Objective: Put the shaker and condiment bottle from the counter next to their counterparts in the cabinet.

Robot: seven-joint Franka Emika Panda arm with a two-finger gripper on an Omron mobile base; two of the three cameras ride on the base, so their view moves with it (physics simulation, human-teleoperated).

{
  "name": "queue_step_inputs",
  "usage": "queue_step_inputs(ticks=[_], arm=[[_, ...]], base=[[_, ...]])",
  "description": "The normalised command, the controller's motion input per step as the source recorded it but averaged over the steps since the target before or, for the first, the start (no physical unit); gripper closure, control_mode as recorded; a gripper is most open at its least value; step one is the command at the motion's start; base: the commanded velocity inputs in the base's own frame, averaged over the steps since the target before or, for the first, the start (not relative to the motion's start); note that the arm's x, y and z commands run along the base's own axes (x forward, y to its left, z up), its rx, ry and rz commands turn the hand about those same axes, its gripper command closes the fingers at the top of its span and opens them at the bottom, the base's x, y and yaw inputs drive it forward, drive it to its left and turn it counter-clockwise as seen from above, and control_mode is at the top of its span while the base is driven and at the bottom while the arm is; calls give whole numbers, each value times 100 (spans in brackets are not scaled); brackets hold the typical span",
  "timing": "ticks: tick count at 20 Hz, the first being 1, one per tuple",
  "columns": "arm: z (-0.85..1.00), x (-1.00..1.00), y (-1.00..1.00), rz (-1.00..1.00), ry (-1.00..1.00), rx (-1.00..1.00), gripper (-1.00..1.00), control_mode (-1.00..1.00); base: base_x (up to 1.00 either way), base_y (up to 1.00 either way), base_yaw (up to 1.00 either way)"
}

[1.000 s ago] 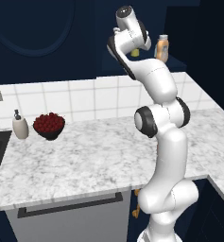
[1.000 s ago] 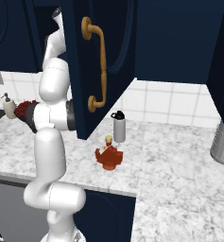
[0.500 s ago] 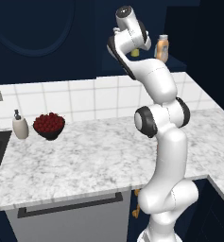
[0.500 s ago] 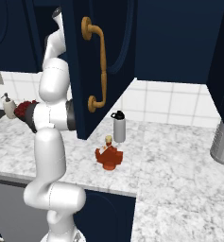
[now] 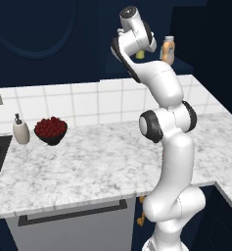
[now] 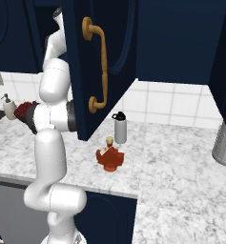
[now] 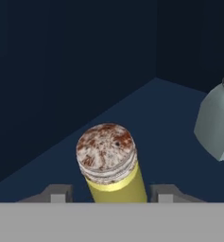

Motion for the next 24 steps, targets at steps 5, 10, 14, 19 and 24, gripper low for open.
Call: queue_step_inputs(ticks=[5, 10, 14, 19, 24], arm=[[0, -10, -8, 0, -1, 0, -100, -100], [0, -33, -13, 0, 0, 0, -100, -100], [0, -25, -4, 0, 0, 0, -100, -100], [0, -25, 0, 0, 0, 0, -100, -100], [0, -34, -11, 0, 0, 0, -100, -100]], base=[[0, 0, 0], [0, 0, 0], [0, 0, 0], [0, 0, 0], [0, 0, 0]])
